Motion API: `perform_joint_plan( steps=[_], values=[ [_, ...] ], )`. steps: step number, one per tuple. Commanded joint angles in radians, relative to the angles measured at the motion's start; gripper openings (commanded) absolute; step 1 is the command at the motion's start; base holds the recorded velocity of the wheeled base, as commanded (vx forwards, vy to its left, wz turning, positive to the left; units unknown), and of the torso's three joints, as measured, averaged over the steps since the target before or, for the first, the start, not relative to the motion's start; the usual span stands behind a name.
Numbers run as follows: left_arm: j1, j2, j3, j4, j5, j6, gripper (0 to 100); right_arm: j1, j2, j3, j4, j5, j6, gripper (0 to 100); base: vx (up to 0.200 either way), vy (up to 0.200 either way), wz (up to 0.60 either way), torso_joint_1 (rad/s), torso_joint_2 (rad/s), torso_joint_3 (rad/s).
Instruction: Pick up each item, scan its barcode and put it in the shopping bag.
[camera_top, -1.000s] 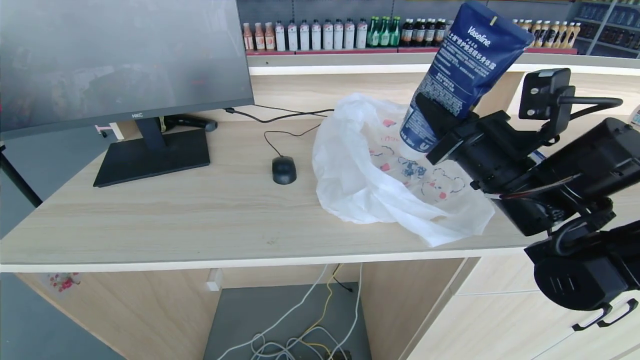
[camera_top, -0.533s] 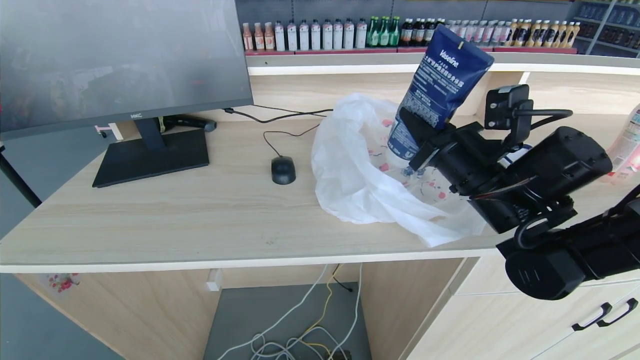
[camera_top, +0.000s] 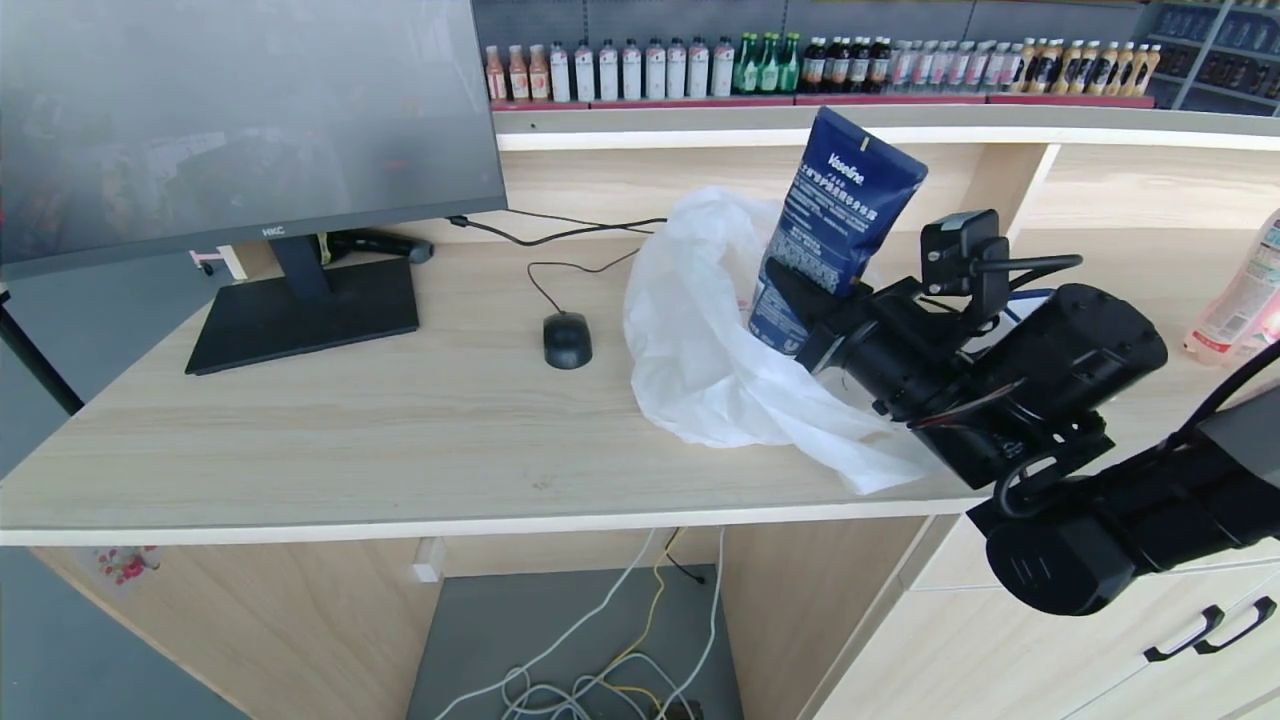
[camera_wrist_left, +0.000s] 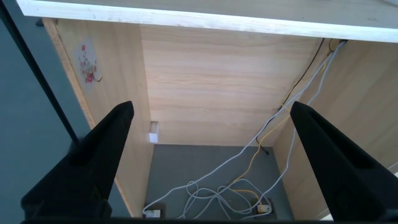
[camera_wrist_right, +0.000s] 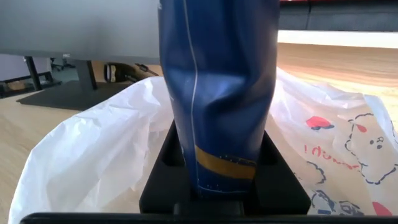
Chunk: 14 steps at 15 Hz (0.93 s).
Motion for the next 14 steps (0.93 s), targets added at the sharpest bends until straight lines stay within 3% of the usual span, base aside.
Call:
perform_joint_plan(
  steps=[1, 14],
  values=[
    [-0.001, 0.0, 0.0, 0.0, 0.0, 0.0, 100, 0.0, 0.018, 0.013, -0.002, 0.001, -0.001, 0, 0.0, 0.0, 0.0, 0.0, 0.0, 0.0],
    [0.001, 0.0, 0.0, 0.0, 0.0, 0.0, 100, 0.002, 0.051, 0.09, -0.013, 0.001, -0.013, 0, 0.0, 0.0, 0.0, 0.0, 0.0, 0.0]
  ],
)
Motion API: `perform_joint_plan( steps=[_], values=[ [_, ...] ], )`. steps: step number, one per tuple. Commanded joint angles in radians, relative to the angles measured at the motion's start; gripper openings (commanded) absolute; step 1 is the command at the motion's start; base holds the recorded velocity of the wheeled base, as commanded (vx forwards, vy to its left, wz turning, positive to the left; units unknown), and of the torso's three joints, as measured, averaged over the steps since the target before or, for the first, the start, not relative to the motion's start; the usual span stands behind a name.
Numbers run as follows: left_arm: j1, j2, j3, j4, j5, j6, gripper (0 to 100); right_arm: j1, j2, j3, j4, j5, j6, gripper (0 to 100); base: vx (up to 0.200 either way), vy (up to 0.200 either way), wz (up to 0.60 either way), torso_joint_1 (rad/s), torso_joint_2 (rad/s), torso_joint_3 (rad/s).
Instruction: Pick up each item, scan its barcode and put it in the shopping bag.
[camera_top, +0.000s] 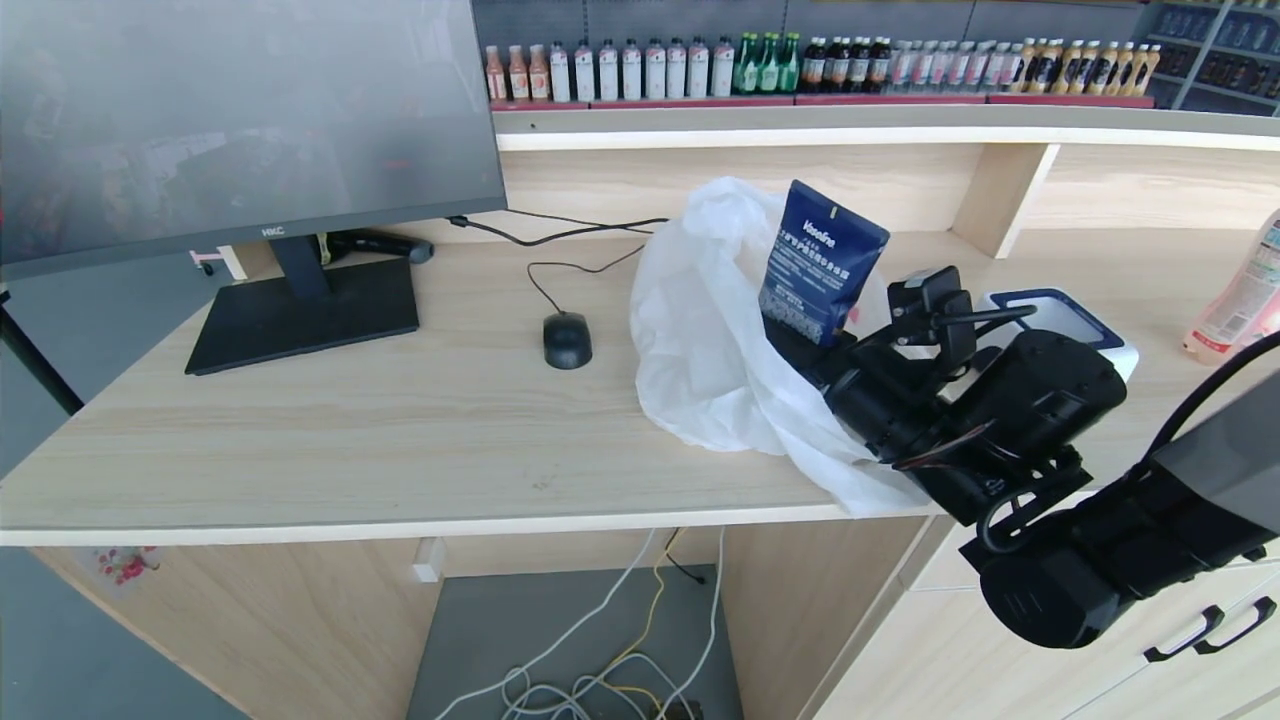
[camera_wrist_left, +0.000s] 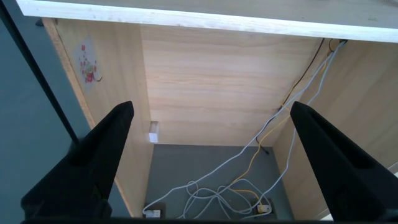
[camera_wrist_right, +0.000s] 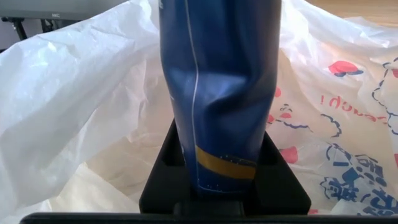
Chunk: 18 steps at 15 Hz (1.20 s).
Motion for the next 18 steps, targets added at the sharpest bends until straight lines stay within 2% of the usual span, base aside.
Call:
perform_joint_plan(
  steps=[1, 16, 17, 18],
  values=[
    [0.0, 0.0, 0.0, 0.0, 0.0, 0.0, 100, 0.001, 0.006, 0.015, 0.005, 0.002, -0.001, 0, 0.0, 0.0, 0.0, 0.0, 0.0, 0.0],
    [0.0, 0.0, 0.0, 0.0, 0.0, 0.0, 100, -0.001, 0.008, 0.032, 0.005, 0.029, 0.0, 0, 0.0, 0.0, 0.0, 0.0, 0.0, 0.0],
    [0.0, 0.0, 0.0, 0.0, 0.0, 0.0, 100, 0.001, 0.008, 0.032, 0.005, 0.029, 0.0, 100, 0.0, 0.0, 0.0, 0.0, 0.0, 0.0],
    [0.0, 0.0, 0.0, 0.0, 0.0, 0.0, 100, -0.001, 0.008, 0.032, 0.005, 0.028, -0.001, 100, 0.0, 0.0, 0.0, 0.0, 0.0, 0.0]
  ],
)
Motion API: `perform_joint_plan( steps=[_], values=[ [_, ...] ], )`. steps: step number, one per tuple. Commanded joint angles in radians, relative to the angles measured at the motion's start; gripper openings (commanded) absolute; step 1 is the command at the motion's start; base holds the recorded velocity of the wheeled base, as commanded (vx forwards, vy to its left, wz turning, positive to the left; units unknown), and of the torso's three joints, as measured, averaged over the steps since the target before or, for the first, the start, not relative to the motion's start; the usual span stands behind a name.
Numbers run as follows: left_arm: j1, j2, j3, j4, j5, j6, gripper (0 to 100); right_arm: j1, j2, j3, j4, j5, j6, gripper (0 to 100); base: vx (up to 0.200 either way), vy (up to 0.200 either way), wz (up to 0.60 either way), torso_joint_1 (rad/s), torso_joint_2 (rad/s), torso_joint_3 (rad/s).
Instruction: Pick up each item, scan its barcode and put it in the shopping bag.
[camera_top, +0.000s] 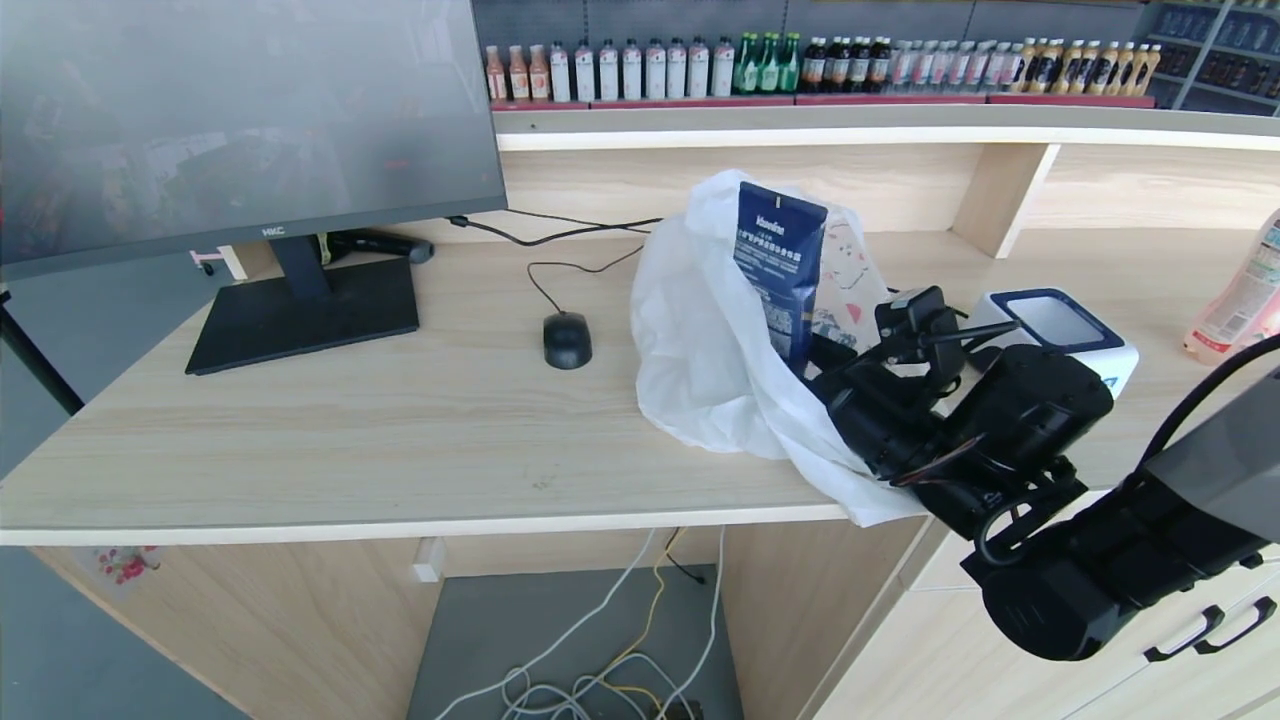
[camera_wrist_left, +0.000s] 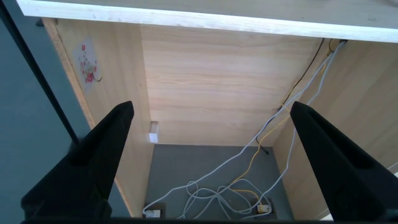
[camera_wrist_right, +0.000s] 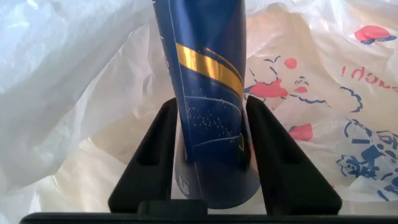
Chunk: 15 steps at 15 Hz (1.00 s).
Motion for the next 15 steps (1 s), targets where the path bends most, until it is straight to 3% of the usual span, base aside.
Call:
perform_joint_plan(
  steps=[1, 15],
  values=[
    [0.001, 0.0, 0.0, 0.0, 0.0, 0.0, 100, -0.001, 0.002, -0.004, -0.012, -0.003, -0.001, 100, 0.0, 0.0, 0.0, 0.0, 0.0, 0.0],
    [-0.001, 0.0, 0.0, 0.0, 0.0, 0.0, 100, -0.004, -0.015, 0.005, -0.012, -0.009, -0.001, 100, 0.0, 0.0, 0.0, 0.0, 0.0, 0.0]
  ],
)
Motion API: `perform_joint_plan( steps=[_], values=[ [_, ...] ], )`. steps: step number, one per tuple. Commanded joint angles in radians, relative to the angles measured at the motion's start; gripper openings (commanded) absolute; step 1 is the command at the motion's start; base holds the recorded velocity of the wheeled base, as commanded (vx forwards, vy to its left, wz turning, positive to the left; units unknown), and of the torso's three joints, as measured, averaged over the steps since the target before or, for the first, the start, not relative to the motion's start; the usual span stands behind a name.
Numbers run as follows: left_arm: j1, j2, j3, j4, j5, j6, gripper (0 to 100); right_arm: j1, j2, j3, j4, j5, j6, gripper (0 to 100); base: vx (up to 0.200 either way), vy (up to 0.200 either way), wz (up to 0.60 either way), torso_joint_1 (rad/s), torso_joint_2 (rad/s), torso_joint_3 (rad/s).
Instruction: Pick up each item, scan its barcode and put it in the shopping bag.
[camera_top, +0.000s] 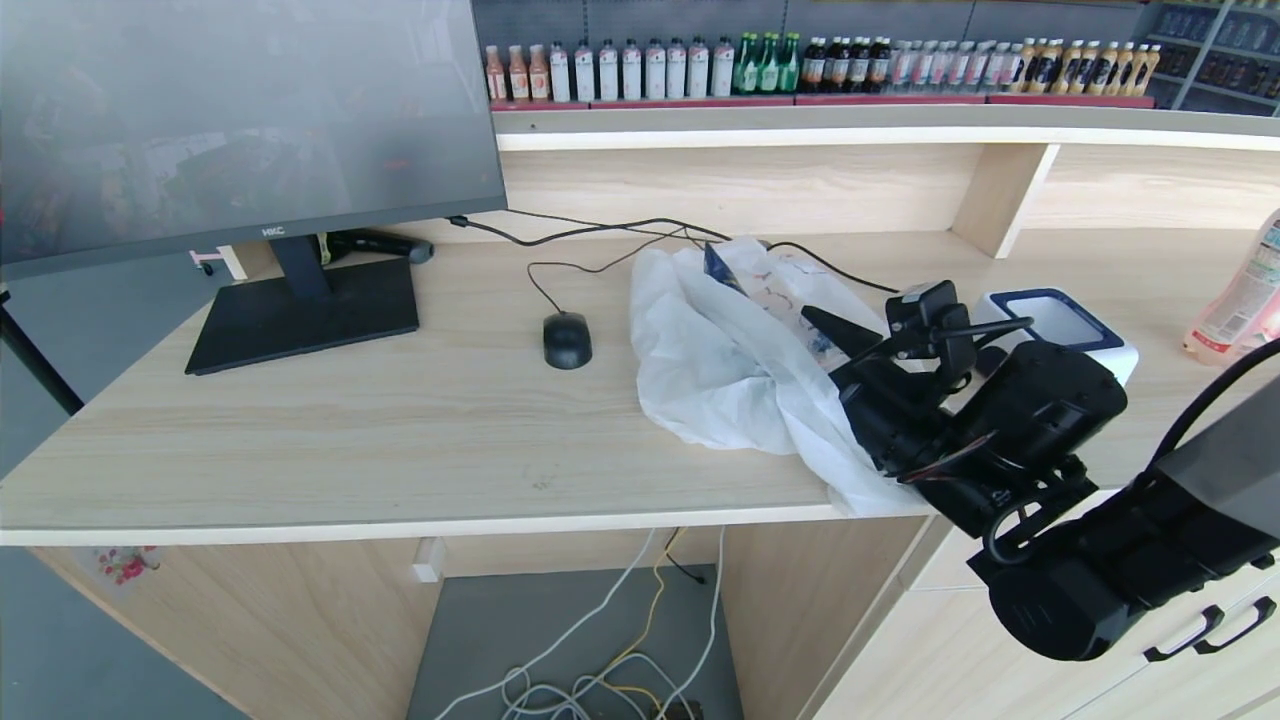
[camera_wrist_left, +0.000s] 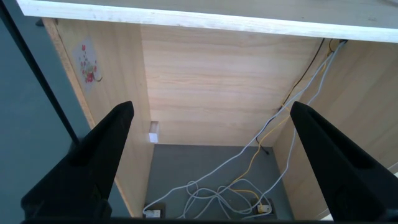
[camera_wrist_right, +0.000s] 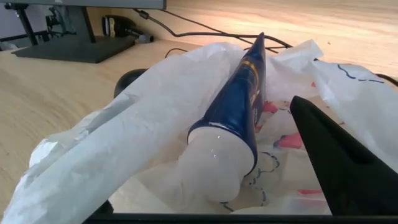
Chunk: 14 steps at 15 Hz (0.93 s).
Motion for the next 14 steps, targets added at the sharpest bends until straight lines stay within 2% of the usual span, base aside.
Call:
perform_joint_plan(
  steps=[1, 14],
  values=[
    [0.0, 0.0, 0.0, 0.0, 0.0, 0.0, 100, 0.0, -0.008, 0.0, -0.001, -0.001, -0.001, 100, 0.0, 0.0, 0.0, 0.0, 0.0, 0.0],
    [0.0, 0.0, 0.0, 0.0, 0.0, 0.0, 100, -0.011, -0.274, 0.163, -0.001, -0.03, -0.005, 100, 0.0, 0.0, 0.0, 0.0, 0.0, 0.0]
  ],
)
